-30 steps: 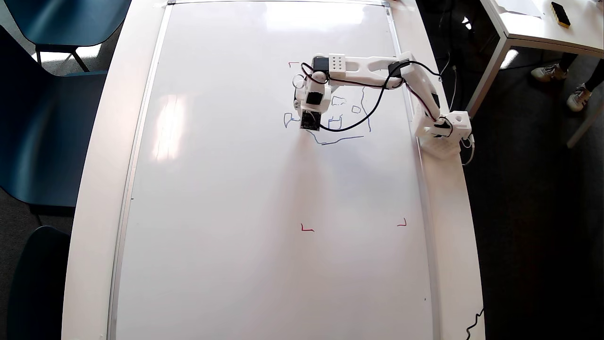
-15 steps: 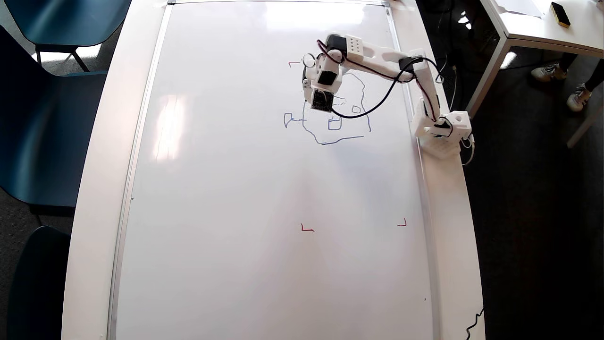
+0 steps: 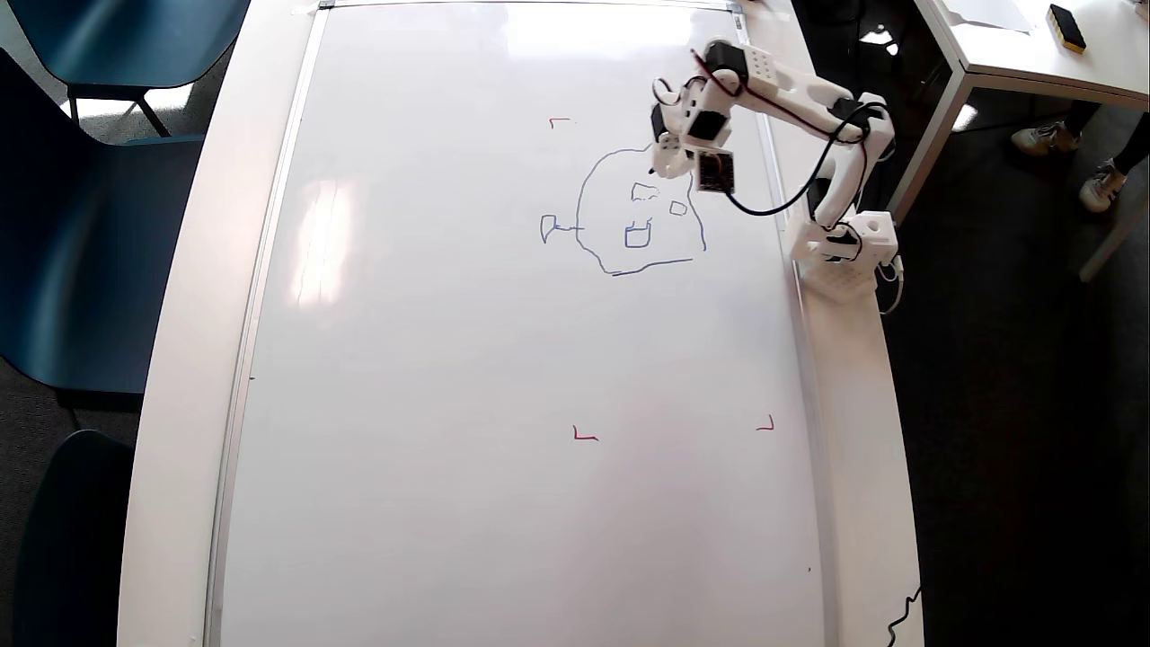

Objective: Draw on a whiteboard a robot head using a pen attached to the gripper

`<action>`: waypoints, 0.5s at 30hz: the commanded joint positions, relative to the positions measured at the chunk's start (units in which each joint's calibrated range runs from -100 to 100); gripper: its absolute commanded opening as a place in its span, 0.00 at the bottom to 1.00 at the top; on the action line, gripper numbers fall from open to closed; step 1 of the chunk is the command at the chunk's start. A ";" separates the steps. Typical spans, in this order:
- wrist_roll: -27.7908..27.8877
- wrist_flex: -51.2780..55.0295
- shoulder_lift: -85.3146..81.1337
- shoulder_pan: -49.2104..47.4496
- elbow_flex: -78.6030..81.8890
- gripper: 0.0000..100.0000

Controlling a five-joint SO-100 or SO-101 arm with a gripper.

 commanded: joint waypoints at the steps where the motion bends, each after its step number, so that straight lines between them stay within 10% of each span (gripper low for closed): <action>1: 2.24 -0.11 -14.58 -0.26 11.01 0.01; 15: 9.43 -0.19 -54.49 0.19 37.43 0.01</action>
